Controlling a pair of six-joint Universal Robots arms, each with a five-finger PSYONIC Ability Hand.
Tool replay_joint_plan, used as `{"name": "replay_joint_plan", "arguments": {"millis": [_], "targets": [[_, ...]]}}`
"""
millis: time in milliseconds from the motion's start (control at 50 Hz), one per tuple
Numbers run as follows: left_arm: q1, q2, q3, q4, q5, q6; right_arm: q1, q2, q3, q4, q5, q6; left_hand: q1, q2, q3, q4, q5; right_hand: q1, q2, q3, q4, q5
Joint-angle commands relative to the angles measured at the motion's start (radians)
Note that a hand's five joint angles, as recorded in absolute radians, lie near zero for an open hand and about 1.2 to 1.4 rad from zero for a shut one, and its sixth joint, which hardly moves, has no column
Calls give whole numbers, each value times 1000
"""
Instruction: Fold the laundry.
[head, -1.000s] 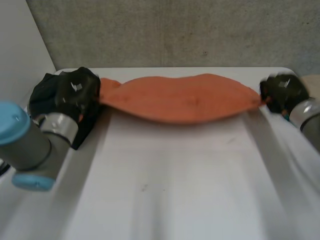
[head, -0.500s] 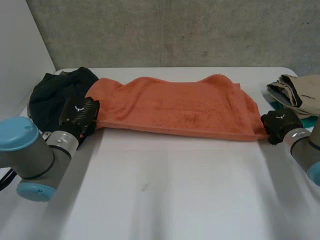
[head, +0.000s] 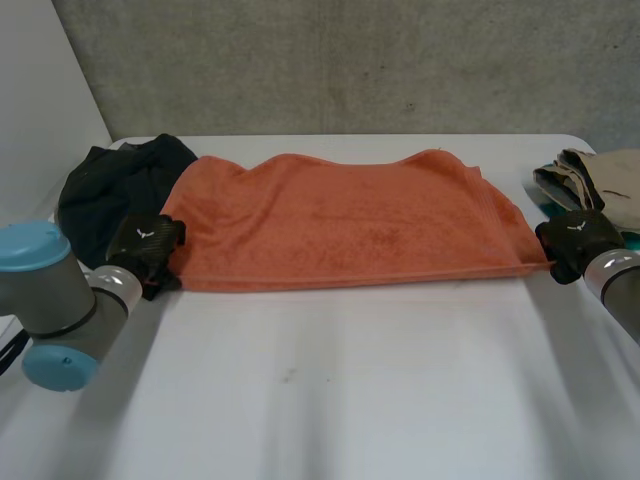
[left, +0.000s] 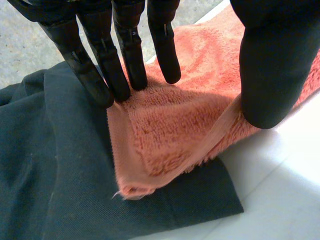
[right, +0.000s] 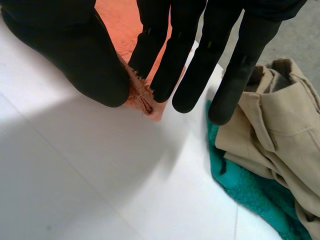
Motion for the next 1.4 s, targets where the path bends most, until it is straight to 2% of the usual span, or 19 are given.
{"name": "replay_joint_plan", "arguments": {"millis": [20, 100, 160, 200, 320, 420, 460, 540, 560, 640, 680, 720, 760, 860, 920, 1020, 1100, 1180, 1400], "targets": [[16, 4, -3, -11, 14, 2, -10, 0, -12, 4, 6, -6, 157, 156, 152, 158, 170, 260, 215, 208, 201, 236], [19, 15, -18, -8, 26, 20, -11, 3, -19, 4, 15, -6, 269, 268, 263, 269, 281, 260, 215, 208, 201, 236], [24, 30, -32, -2, 37, 50, -11, 6, -23, 5, 27, -7, 456, 455, 451, 457, 469, 260, 215, 208, 201, 236], [29, 42, -47, 7, 40, 83, -10, 3, -26, 14, 32, -7, 795, 794, 790, 796, 808, 260, 215, 208, 201, 236], [32, 123, -127, 23, 35, 183, -10, -23, -20, 79, 26, -15, 797, 796, 792, 798, 810, 260, 215, 208, 201, 236], [41, 307, -306, -31, 43, 247, -60, -114, 21, 254, -19, -116, 797, 796, 792, 798, 810, 260, 215, 208, 201, 236], [45, 379, -358, -77, 51, 269, -88, -147, 40, 330, -49, -180, 797, 796, 792, 798, 810, 260, 215, 208, 201, 236], [76, 559, -467, -277, 84, 326, -172, -232, 83, 586, -106, -398, 797, 796, 792, 798, 810, 260, 215, 208, 201, 236], [100, 618, -498, -375, 100, 345, -213, -265, 96, 701, -106, -496, 797, 796, 792, 798, 810, 260, 215, 208, 201, 236], [153, 721, -541, -611, 130, 385, -295, -328, 121, 924, -114, -697, 797, 796, 792, 798, 810, 260, 215, 208, 201, 236], [167, 745, -543, -696, 135, 396, -309, -345, 123, 936, -115, -717, 797, 796, 792, 798, 810, 260, 215, 208, 201, 236], [182, 749, -535, -762, 147, 412, -303, -348, 115, 898, -120, -695, 797, 796, 792, 798, 810, 260, 215, 208, 201, 236], [182, 739, -512, -755, 149, 415, -290, -342, 109, 851, -129, -668, 797, 796, 792, 798, 810, 260, 215, 208, 201, 236], [107, 615, -397, -634, 135, 381, -217, -258, 64, 644, -134, -554, 797, 796, 792, 798, 810, 260, 215, 208, 201, 236], [39, 500, -278, -508, 89, 315, -175, -224, 38, 547, -126, -495, 797, 796, 792, 798, 810, 260, 215, 208, 201, 236], [-49, 277, -7, -309, -41, 222, -97, -117, -37, 310, -85, -380, 797, 796, 792, 798, 810, 260, 215, 208, 201, 236], [-99, 129, 187, -255, -113, 198, -50, -36, -101, 179, -42, -343, 797, 796, 792, 798, 810, 260, 215, 208, 201, 236], [-142, -14, 375, -264, -158, 211, -19, 42, -175, 76, -8, -336, 797, 796, 792, 798, 810, 260, 215, 208, 201, 236], [-180, -291, 750, -313, -170, 317, 35, 260, -432, -59, 72, -337, 797, 796, 792, 798, 810, 210, 165, 158, 152, 186]]}}
